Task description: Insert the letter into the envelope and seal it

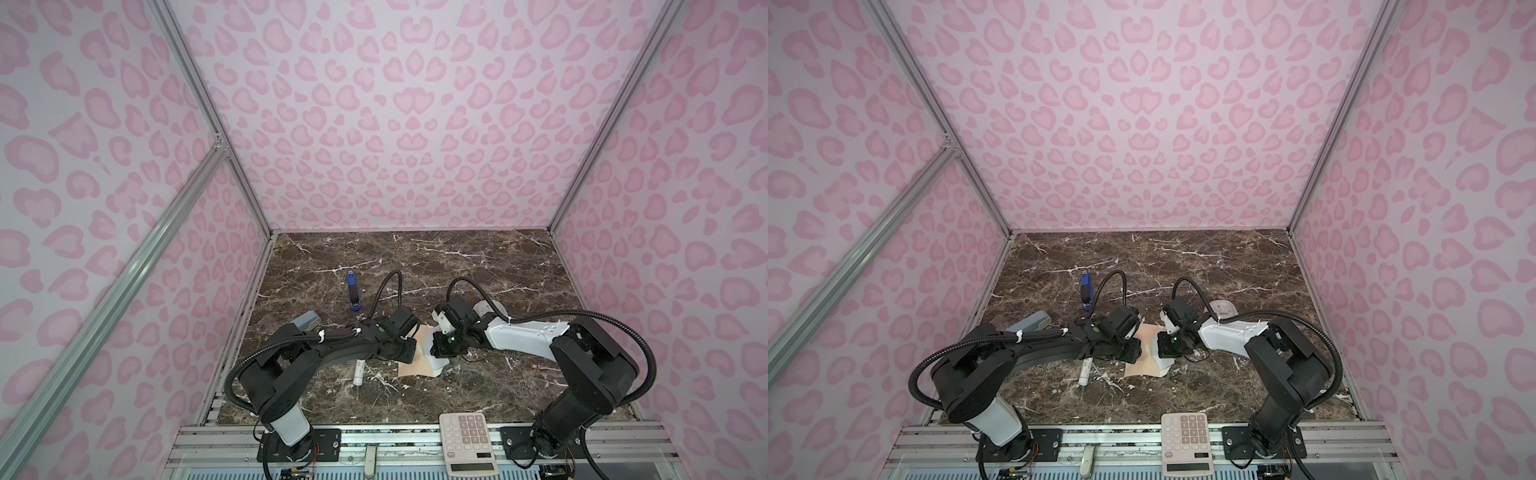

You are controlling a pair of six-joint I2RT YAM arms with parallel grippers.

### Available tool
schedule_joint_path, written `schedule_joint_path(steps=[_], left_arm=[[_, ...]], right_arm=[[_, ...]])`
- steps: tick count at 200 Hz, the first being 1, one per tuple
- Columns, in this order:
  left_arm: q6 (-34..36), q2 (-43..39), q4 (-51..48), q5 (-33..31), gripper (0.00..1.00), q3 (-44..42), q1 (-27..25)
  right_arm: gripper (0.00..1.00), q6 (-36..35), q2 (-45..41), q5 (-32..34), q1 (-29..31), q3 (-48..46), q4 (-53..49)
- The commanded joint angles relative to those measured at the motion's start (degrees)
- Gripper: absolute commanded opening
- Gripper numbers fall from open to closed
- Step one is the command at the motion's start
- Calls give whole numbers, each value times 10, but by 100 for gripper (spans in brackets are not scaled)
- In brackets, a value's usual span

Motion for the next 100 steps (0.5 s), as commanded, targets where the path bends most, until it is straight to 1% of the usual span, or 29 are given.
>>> schedule_joint_path(steps=[1,57,75,92,100], left_arm=[[-3,16,-50,5,44,-11,0],[0,6,-80,-28,45,-6,-1],[-1,6,-82,-29,46,-3,-2],[0,10,-79,-26,46,0,-2],[-2,12,-77,-24,46,0,-2]], right_arm=[[0,12,5,1,3,-6,1],[0,-9,-26,36,-5,-2,-50],[6,-5,-21,32,-5,-3,-45],[15,-3,-16,28,-3,-5,-38],[16,-1,-14,26,-2,-4,-37]])
